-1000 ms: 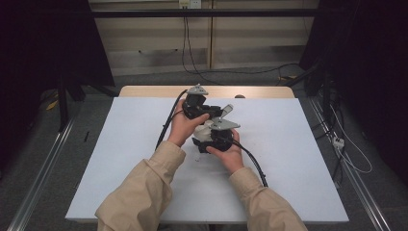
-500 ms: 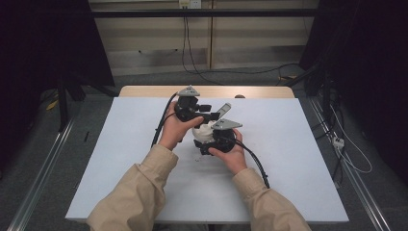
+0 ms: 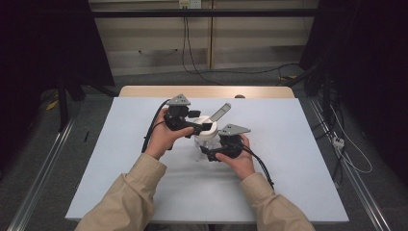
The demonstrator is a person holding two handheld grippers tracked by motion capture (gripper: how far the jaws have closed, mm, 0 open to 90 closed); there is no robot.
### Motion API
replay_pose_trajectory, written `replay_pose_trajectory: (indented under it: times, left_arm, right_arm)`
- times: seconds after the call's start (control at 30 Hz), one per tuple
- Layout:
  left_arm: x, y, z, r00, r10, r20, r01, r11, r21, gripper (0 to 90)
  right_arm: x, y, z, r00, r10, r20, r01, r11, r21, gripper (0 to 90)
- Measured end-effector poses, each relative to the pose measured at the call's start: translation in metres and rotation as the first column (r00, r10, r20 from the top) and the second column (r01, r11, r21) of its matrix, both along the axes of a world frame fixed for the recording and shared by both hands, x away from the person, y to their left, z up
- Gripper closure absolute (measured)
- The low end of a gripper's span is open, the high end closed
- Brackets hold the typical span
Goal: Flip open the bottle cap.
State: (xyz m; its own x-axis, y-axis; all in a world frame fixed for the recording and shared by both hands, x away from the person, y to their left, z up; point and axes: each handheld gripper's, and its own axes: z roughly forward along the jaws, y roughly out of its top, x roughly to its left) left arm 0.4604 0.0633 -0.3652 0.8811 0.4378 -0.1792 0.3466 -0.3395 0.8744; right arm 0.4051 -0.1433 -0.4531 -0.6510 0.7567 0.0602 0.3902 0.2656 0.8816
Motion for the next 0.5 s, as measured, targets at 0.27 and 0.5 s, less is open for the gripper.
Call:
replay_pose_trajectory:
  times: [0.27,0.5]
  left_arm:
    - [-0.016,0.019,-0.012,1.0,0.005,0.001,-0.005,0.9998,0.021,18.1]
    - [-0.027,0.036,-0.028,0.9999,0.009,-0.006,-0.008,0.9989,0.047,14.2]
  right_arm:
    - [-0.015,-0.016,0.002,0.9994,0.029,-0.016,-0.029,1.0,0.001,5.7]
    - [-0.026,-0.032,-0.001,0.999,0.026,-0.037,-0.026,1.0,-0.011,5.7]
